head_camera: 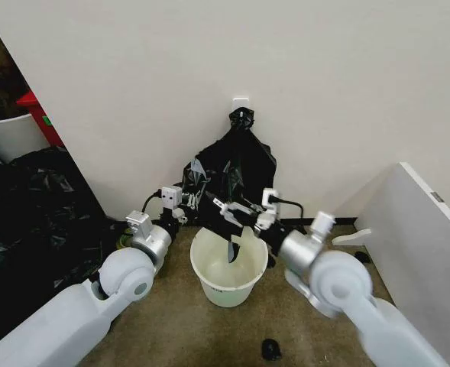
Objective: Place the garbage bag over the trash bin.
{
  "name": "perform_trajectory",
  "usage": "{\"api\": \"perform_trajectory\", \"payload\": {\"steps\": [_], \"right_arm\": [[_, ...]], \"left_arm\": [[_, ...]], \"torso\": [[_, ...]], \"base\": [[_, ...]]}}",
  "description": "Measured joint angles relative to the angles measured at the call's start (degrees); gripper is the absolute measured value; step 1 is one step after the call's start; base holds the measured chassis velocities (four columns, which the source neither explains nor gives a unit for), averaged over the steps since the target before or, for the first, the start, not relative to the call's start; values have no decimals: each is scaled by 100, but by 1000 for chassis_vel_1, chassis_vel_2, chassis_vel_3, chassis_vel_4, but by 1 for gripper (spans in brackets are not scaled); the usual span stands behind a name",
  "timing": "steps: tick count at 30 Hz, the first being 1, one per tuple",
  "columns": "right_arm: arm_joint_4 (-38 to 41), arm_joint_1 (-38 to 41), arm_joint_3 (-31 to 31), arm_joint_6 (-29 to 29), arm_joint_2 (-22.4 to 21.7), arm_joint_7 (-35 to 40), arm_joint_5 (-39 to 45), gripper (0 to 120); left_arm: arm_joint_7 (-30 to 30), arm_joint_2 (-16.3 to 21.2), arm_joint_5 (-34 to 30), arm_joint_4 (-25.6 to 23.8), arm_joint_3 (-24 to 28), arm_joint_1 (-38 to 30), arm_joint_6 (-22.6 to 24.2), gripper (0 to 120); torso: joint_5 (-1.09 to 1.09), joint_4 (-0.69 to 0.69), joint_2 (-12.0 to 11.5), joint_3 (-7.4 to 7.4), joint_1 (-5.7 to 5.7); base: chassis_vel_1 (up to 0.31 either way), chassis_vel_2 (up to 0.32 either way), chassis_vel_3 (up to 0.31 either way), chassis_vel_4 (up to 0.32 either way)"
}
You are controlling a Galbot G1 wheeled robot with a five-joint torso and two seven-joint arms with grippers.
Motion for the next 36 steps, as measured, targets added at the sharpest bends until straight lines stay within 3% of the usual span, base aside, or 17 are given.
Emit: {"api": "perform_trajectory", "payload": {"steps": [4,8,9,13,19,21,24,27,31,36], "right_arm": [[-328,111,-92,114,150,104,-847,100],[-474,178,-194,392,93,67,-2304,100],[-474,178,-194,392,93,67,-2304,100],[-459,149,-395,362,-49,-186,-3452,90],[-568,183,-573,21,34,-283,-3681,77],[-776,268,-610,37,159,-186,-3878,67],[-905,283,-619,136,207,-98,-4080,62],[-926,258,-636,142,190,2,-4212,60],[-981,237,-643,40,135,145,-4546,45],[-1014,229,-641,-87,74,228,-4717,36]], "left_arm": [[4,16,0,-26,-39,50,-13,0],[8,18,1,-26,-59,72,-21,0],[8,18,1,-26,-59,72,-21,0],[10,0,9,-26,-66,103,-26,0],[24,18,36,-47,-83,155,-35,0],[26,45,65,-81,-108,205,-43,0],[27,75,71,-122,-130,245,-49,0],[32,93,73,-161,-143,269,-63,0],[38,81,73,-166,-144,263,-75,0],[50,64,73,-144,-134,250,-80,0]], "torso": [[1,0,0,0,0],[1,-1,0,0,0],[1,-1,0,0,0],[0,-2,0,-1,0],[1,-2,0,-1,-1],[1,1,0,-1,-1],[1,1,0,-1,-1],[1,-1,0,-1,-1],[1,-1,0,-1,-1],[1,-1,0,-1,-1]], "base": [[0,0,0,0],[0,0,0,0],[0,0,0,0],[0,0,0,0],[0,0,0,0],[0,0,0,0],[0,0,0,0],[0,0,0,0],[0,0,0,0],[0,0,0,0]]}}
